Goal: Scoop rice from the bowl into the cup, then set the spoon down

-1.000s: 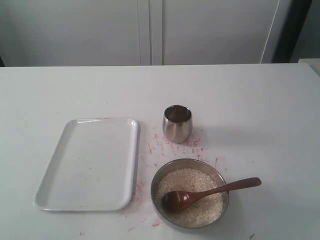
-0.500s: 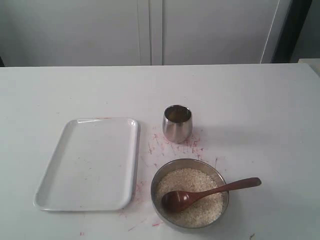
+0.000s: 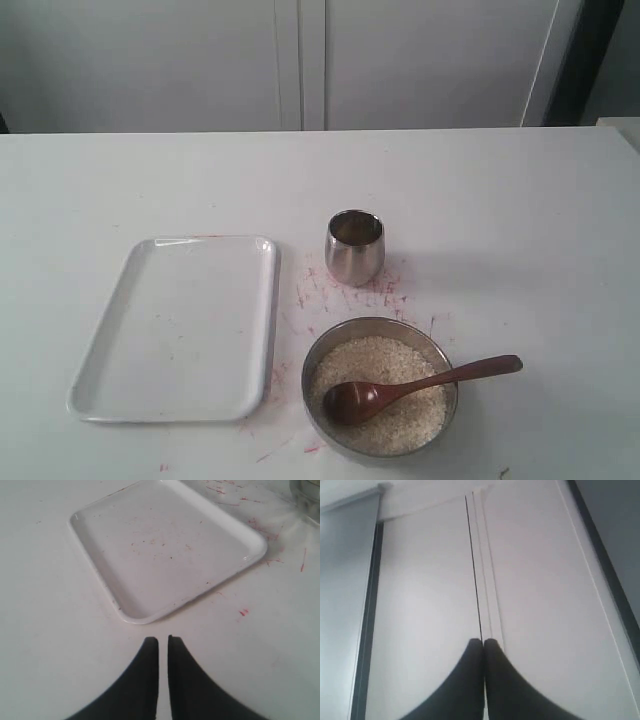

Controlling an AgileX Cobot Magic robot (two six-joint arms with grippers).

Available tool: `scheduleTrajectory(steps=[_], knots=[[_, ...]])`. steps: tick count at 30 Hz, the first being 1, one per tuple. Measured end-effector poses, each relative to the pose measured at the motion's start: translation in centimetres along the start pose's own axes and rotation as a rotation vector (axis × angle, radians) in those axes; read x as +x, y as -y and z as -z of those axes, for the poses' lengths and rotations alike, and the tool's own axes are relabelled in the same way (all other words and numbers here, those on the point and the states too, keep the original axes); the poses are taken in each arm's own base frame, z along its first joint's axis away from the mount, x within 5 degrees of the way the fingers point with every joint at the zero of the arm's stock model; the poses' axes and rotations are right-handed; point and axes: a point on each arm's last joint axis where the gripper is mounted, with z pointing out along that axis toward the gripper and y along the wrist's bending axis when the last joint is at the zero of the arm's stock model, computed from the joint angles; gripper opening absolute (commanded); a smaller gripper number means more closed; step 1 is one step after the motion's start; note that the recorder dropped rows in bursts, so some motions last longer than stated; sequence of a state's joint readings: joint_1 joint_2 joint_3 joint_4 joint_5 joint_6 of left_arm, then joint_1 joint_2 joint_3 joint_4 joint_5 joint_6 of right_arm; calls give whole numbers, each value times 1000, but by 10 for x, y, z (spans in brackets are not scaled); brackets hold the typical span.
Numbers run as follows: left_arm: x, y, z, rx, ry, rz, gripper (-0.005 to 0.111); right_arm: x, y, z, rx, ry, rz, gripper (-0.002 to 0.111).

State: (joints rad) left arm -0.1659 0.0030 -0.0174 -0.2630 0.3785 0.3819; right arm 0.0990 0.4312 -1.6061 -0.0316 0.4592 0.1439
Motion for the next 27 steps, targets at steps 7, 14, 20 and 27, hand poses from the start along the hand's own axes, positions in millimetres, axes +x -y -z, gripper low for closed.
scheduleTrajectory(steps=[7, 14, 20, 27], knots=[[0, 0, 0, 0, 0, 0, 14, 38, 10, -40, -53, -334, 97, 0], [0, 0, 0, 0, 0, 0, 14, 95, 9, -73, -187, -690, 141, 0], [0, 0, 0, 0, 0, 0, 14, 146, 1, -97, -305, -951, 209, 0], [0, 0, 0, 0, 0, 0, 14, 209, -19, -123, -515, -1177, 339, 0]])
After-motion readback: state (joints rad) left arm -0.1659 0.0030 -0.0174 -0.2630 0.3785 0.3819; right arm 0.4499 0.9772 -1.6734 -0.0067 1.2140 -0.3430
